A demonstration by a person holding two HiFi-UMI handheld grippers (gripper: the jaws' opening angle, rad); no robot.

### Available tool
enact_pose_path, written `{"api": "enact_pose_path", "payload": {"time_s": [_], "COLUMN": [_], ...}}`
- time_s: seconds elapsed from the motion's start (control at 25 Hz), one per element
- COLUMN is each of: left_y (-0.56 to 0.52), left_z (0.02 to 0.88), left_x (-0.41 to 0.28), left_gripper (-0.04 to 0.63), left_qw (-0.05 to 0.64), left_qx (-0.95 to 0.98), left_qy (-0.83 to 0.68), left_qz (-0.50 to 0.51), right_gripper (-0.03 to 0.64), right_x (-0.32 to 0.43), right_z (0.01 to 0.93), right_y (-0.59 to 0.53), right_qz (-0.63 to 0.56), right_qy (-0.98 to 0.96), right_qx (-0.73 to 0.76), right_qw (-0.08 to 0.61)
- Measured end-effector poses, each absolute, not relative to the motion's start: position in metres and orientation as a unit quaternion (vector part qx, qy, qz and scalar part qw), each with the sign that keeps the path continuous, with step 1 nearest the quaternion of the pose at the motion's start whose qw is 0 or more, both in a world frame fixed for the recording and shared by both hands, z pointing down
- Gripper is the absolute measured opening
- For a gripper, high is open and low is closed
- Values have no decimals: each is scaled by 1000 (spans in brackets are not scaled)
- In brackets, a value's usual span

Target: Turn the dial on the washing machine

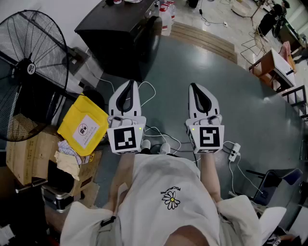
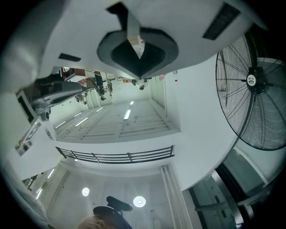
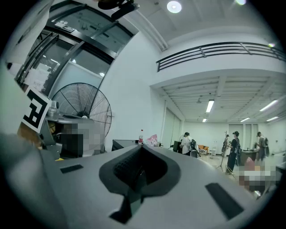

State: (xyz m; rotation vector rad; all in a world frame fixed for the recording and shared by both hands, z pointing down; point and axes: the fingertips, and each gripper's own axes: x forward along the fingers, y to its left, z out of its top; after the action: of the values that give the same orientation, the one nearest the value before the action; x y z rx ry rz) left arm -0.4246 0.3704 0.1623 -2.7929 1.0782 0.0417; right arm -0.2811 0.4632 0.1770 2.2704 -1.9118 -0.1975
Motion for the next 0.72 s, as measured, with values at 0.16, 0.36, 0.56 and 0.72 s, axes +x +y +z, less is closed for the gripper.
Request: {"api": "enact_pose_path", "payload": {"time_s": [0.16,0.36,0.56,0.72], "left_y": [374,381,390,384], "left_z": [161,156,153,148], "left_x": [-419,-418,-422,-420], "left_gripper": [-2,-2,-2,-2], "left_qw": [74,86,81,80], "left_qx": [-931,-928,-925,-922], "left_qy": [358,360,369,374], "left_qz": [20,36,45,56], "right_gripper": [2,2,3,3], "right_x": [-275,-269,-262,-256], "right_z": [180,185,187,184], "right_y": [469,483,494,494], "right_qz": [-63,-53,-36,-39], "right_qy": [-640,-646,-648,-647], "right_qx": [761,758,759,760], "right_qw": [81,72,44,37]}}
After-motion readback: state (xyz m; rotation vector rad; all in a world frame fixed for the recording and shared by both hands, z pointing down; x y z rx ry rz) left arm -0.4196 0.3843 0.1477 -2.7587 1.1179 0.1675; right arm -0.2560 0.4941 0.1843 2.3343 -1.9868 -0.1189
